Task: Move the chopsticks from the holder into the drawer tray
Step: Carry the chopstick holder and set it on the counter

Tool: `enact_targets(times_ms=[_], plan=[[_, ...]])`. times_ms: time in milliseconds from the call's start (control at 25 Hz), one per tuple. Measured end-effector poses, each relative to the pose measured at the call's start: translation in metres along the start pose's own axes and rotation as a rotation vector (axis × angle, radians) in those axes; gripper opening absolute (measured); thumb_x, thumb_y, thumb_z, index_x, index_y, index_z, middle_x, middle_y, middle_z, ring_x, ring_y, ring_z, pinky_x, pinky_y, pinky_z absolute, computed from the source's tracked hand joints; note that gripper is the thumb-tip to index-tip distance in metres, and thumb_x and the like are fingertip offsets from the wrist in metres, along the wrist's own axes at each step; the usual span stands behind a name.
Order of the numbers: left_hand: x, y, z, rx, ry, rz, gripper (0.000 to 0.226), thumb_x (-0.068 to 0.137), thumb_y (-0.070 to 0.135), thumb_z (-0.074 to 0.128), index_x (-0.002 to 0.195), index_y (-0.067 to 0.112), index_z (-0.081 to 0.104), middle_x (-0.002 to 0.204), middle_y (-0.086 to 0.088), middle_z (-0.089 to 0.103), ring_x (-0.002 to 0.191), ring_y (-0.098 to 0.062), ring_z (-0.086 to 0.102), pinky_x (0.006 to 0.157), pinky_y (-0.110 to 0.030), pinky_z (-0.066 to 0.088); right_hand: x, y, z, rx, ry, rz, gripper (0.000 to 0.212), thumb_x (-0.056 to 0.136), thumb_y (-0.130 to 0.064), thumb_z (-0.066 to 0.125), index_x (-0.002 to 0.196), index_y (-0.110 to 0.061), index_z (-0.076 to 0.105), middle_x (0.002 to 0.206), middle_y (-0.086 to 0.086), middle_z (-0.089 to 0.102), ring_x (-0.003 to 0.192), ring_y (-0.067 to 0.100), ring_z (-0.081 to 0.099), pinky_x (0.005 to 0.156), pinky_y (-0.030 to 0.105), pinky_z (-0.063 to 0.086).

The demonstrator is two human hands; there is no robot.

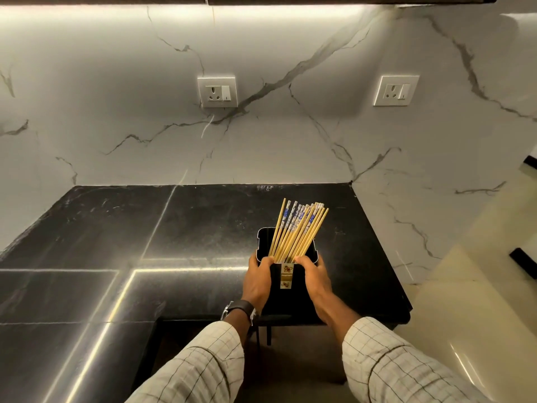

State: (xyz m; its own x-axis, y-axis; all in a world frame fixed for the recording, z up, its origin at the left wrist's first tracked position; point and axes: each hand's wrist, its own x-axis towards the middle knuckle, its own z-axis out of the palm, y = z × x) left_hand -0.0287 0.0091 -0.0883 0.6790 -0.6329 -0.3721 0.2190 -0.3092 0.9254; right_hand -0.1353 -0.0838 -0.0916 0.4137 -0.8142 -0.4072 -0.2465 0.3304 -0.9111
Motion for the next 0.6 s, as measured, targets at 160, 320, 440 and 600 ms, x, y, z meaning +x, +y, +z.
enact_targets(times_ms=[160,320,440,600], plan=[[0.001,0.003,0.0,-0.032,0.006,-0.028,0.031,0.105,0.036,0.04,0.13,0.022,0.053,0.119,-0.009,0.07,0.107,-0.027,0.069,0.099,-0.049,0.055,0.002,-0.002,0.004,0.117,0.005,0.005,0.029,0.098,-0.038,0.052,0.123,-0.027,0.061,0.105,0.008,0.076,0.094,0.025,0.076,0.077,0.042,0.063],[-0.006,0.003,-0.005,-0.098,0.017,0.014,0.027,0.101,0.045,0.041,0.113,0.027,0.058,0.117,-0.01,0.07,0.109,-0.029,0.068,0.098,-0.052,0.056,-0.007,-0.002,0.01,0.17,0.009,-0.028,0.027,0.092,-0.048,0.052,0.112,-0.037,0.066,0.105,0.005,0.077,0.096,0.024,0.076,0.075,0.042,0.063],[-0.019,0.005,-0.017,-0.216,0.038,0.038,0.023,0.103,0.044,0.044,0.114,0.031,0.06,0.116,-0.005,0.07,0.107,-0.023,0.068,0.079,-0.039,0.057,-0.022,-0.004,0.02,0.216,0.015,-0.05,0.022,0.085,-0.053,0.057,0.102,-0.047,0.07,0.104,0.001,0.077,0.098,0.023,0.075,0.069,0.037,0.061],[-0.037,0.003,-0.042,-0.3,0.069,0.081,0.027,0.105,0.038,0.048,0.124,0.025,0.061,0.12,-0.006,0.069,0.109,-0.024,0.068,0.075,-0.036,0.058,-0.049,-0.008,0.036,0.222,0.002,-0.106,0.023,0.086,-0.052,0.061,0.107,-0.049,0.071,0.104,-0.001,0.078,0.096,0.02,0.075,0.062,0.028,0.059]])
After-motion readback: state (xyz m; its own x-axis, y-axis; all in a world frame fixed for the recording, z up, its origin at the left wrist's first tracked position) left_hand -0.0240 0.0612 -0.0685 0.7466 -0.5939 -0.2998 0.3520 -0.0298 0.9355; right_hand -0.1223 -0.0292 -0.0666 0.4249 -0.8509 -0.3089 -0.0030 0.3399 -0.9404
